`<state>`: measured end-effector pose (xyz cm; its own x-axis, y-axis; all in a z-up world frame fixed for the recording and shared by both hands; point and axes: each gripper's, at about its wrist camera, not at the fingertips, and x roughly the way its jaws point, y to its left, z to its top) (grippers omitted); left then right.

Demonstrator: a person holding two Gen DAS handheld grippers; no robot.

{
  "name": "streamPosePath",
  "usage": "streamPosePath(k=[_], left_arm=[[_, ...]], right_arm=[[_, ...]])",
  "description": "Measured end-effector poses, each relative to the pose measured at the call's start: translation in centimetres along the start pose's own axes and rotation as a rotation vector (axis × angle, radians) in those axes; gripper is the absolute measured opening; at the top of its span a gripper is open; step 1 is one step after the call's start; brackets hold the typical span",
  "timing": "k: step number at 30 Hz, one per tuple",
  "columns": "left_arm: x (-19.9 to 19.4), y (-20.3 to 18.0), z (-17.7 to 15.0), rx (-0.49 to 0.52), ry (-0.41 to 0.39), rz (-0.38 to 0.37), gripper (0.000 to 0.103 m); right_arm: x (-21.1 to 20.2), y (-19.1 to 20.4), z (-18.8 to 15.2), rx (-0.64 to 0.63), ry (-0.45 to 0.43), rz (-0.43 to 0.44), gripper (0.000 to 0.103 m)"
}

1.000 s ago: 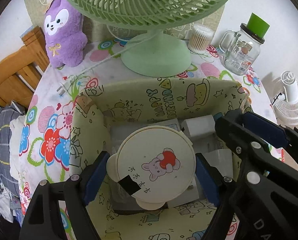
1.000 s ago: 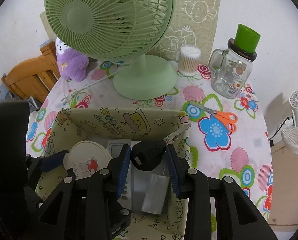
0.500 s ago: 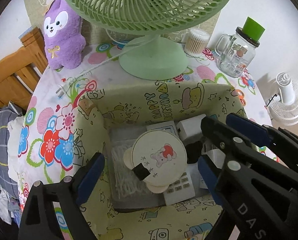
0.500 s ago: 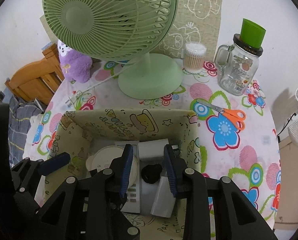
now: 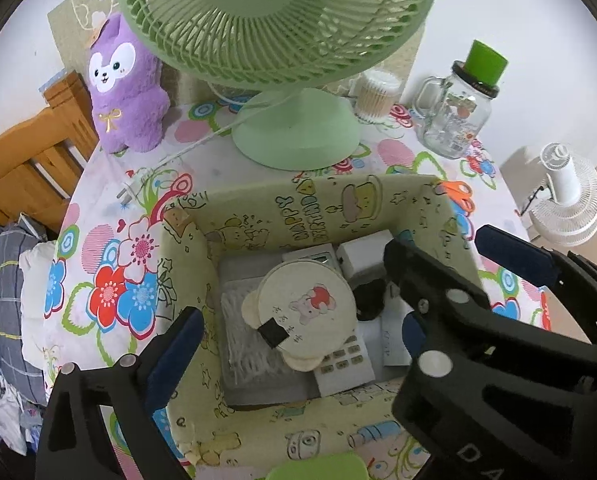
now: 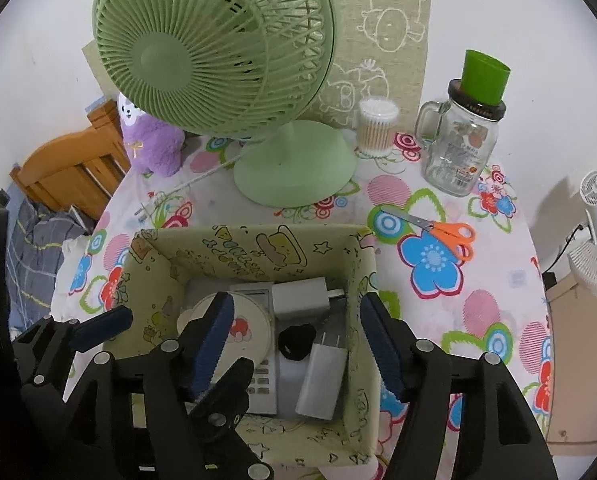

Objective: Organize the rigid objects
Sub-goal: 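Open the left tool on the round container while the right tool releases the key inside, then withdraw both open tools up out of the fabric box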

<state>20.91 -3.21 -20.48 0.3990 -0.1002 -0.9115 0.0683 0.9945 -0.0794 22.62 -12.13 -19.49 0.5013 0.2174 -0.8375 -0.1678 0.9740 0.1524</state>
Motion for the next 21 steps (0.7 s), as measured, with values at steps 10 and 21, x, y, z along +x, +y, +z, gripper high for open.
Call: streamPosePath(k=[10, 21], left_arm=[[-2.9, -1.0, -0.8, 0.037, -0.044, -0.016, 0.102], [-5.5, -1.4, -2.2, 0.053, -0.064, -0.021, 0.102]], right_arm=[[-2.9, -0.6, -0.9, 0.04, -0.031, -0.032, 0.082], [-6.1, -1.2, -2.0, 0.081, -0.054, -0.084, 0.082]])
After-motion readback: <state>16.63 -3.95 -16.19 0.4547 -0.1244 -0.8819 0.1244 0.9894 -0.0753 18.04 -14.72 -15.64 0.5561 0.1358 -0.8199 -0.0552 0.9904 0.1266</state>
